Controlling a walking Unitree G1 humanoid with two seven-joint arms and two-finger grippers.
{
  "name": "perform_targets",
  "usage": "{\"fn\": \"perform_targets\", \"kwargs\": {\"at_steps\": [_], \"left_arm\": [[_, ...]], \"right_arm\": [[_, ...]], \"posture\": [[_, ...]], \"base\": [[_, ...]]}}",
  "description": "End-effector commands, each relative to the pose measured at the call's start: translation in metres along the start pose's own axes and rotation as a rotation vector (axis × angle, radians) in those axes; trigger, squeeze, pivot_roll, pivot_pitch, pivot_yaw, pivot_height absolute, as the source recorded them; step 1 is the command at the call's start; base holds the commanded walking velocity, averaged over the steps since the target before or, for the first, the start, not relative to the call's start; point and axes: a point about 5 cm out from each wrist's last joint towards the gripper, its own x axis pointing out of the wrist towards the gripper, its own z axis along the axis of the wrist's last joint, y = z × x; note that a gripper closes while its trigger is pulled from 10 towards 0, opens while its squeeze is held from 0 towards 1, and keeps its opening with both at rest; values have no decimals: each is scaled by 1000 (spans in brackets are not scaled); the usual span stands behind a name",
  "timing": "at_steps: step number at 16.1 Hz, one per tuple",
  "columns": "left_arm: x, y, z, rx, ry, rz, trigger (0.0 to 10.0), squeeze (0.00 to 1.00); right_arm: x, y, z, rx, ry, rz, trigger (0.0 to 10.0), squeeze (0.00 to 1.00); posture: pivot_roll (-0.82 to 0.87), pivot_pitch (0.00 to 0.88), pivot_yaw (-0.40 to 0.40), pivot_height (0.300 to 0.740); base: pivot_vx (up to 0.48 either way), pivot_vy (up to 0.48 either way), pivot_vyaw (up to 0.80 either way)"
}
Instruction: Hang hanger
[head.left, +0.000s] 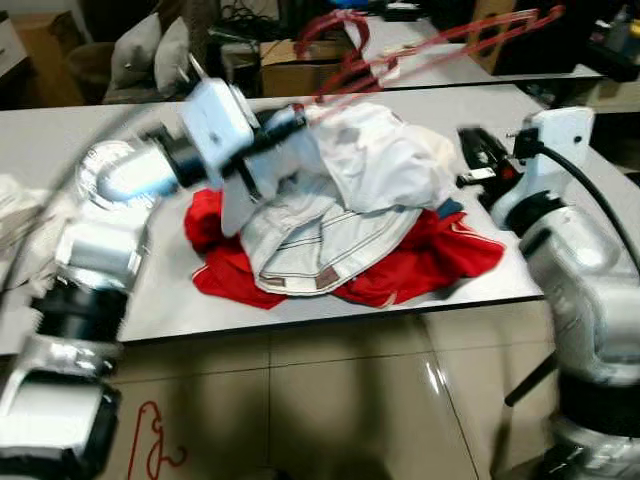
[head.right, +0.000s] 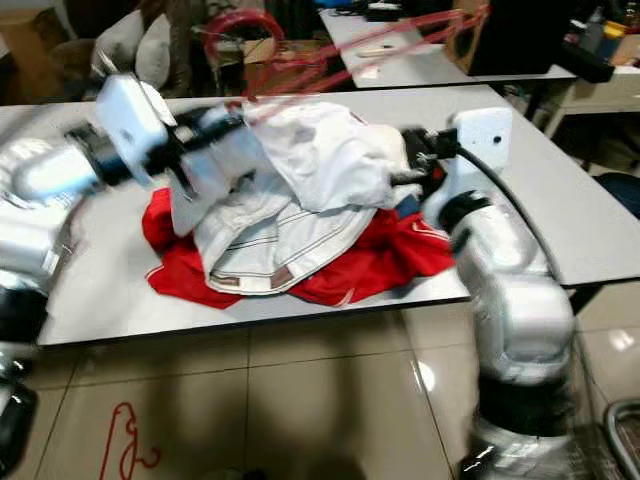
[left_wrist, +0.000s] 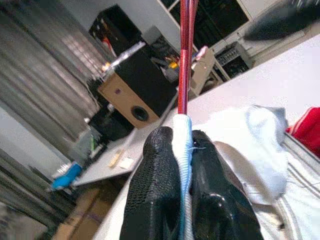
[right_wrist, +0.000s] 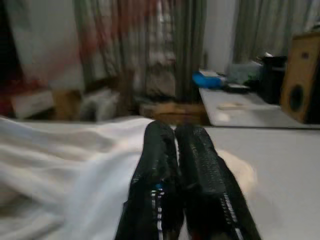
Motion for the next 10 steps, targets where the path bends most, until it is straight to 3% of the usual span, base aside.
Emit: {"fn": "perform_targets", "kwargs": {"at_steps": [1,3,7,10], "left_arm": [[0,-2,-3,1,33,36,0,0],[4,-6,-1,-37,26,89,0,0],[3,-9,10,-63,-10,132,0,0],[-4,-11,4,-60,40,151,0,0]], "right_arm": [[-1,15,-12,47,23,0,10000,1000],[3,30,-28,73,55,-13,10000,1000],[32,47,-43,-28,105,-36,10000,1000],[48,64,-52,-98,122,18,10000,1000]], "posture": [[-55,0,68,740],[-49,8,68,740],[-38,29,50,740],[-26,32,37,740]], "base": [[0,0,0],[0,0,0],[0,0,0],[0,0,0]]}}
